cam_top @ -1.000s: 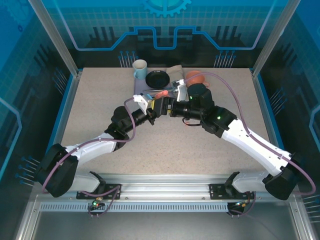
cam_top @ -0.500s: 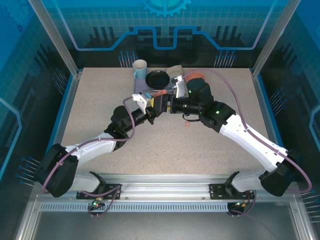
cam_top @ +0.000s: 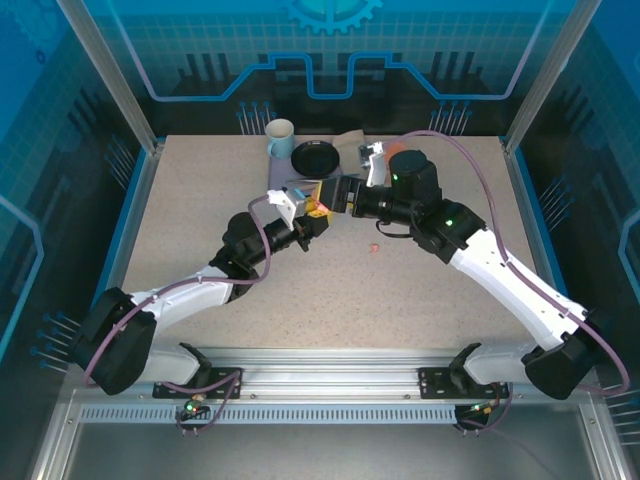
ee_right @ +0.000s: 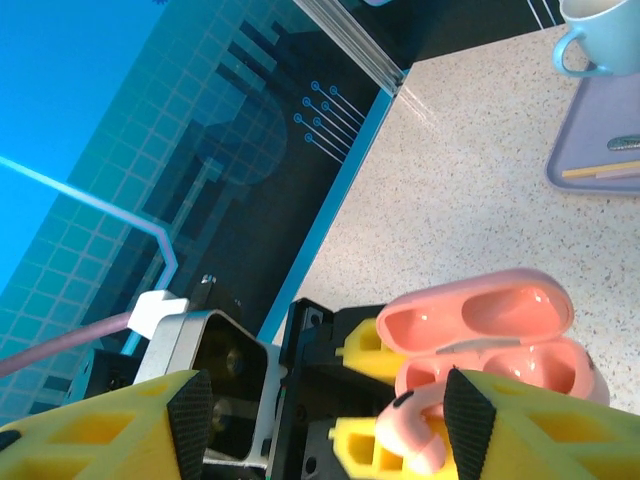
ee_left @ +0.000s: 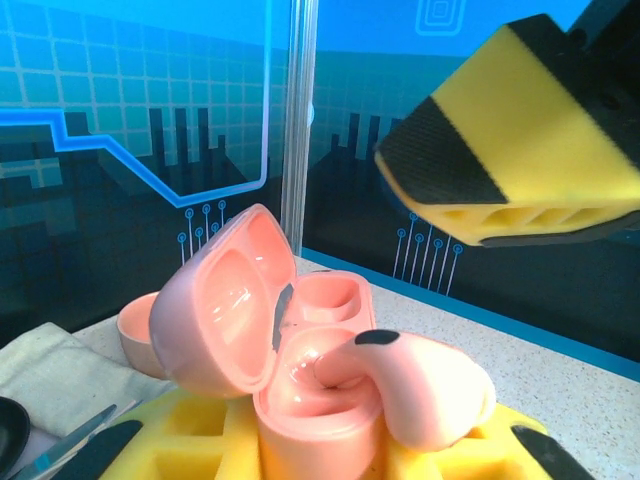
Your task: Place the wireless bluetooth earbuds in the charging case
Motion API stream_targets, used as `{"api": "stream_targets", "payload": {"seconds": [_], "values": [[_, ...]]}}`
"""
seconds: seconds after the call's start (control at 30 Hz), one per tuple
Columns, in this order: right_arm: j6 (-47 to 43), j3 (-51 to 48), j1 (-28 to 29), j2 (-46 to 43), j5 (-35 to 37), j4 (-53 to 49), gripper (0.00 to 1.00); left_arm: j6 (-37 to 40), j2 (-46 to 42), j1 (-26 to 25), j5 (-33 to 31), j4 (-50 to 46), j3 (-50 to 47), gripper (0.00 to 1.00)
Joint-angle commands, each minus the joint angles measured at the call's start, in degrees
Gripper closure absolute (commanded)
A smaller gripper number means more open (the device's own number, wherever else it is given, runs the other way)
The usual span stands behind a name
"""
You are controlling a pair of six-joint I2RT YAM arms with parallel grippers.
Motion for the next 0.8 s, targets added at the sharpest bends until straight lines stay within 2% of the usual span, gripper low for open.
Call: {"api": "stream_targets", "payload": {"seconds": [0.0, 0.27, 0.77], "values": [[1.47, -1.53, 1.93, -1.42, 0.71, -0.16, 0.35, 1.65, -0.99, -0.26, 1.34, 1.72, 1.0, 1.0], [1.31, -1.38, 4.51, -0.48, 0.85, -2.13, 0.35, 1.93, -0.73, -0.23, 1.62, 1.17, 1.55, 1.0], [0.62, -1.54, 5.21, 0.37, -0.58, -4.49, 0.35, 2.46, -1.08, -0.26, 2.01, 0.1, 1.92, 1.0]]}}
